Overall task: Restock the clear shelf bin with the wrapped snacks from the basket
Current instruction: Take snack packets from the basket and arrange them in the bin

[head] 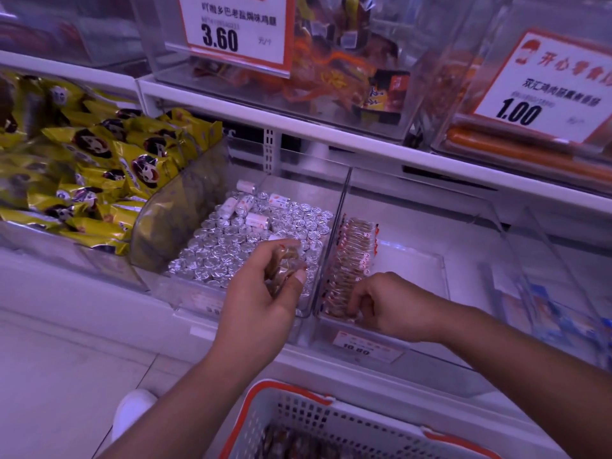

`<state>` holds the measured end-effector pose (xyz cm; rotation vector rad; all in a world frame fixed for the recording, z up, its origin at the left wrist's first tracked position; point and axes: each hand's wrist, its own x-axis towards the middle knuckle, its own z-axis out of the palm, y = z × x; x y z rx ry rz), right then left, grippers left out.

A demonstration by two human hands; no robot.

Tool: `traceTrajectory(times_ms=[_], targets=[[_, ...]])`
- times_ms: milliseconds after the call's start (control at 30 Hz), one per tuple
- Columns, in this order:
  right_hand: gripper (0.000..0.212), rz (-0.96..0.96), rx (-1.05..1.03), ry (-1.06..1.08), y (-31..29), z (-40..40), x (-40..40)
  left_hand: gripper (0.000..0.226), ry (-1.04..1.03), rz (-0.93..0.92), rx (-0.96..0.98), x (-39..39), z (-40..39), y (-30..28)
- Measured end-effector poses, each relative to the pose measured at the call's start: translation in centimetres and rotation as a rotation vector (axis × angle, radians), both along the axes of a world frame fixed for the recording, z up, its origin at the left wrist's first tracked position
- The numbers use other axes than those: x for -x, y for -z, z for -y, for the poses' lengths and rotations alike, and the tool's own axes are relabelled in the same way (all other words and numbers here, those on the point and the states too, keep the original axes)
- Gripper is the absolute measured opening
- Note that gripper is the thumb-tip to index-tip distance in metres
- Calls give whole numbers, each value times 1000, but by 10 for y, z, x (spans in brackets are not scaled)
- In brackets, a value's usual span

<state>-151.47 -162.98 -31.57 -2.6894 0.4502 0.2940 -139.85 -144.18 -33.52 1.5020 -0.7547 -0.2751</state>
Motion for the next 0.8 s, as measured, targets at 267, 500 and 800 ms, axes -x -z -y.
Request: traceTrajectory(times_ms=[267,500,800], targets=[[9,73,-125,-37,0,3,0,29,9,-8,19,-2,-1,0],[25,6,-31,68,9,-5,-10,30,24,2,32,0,-1,1],[36,142,-476,679,-11,5,15,26,-11,12,39,3,0,1]])
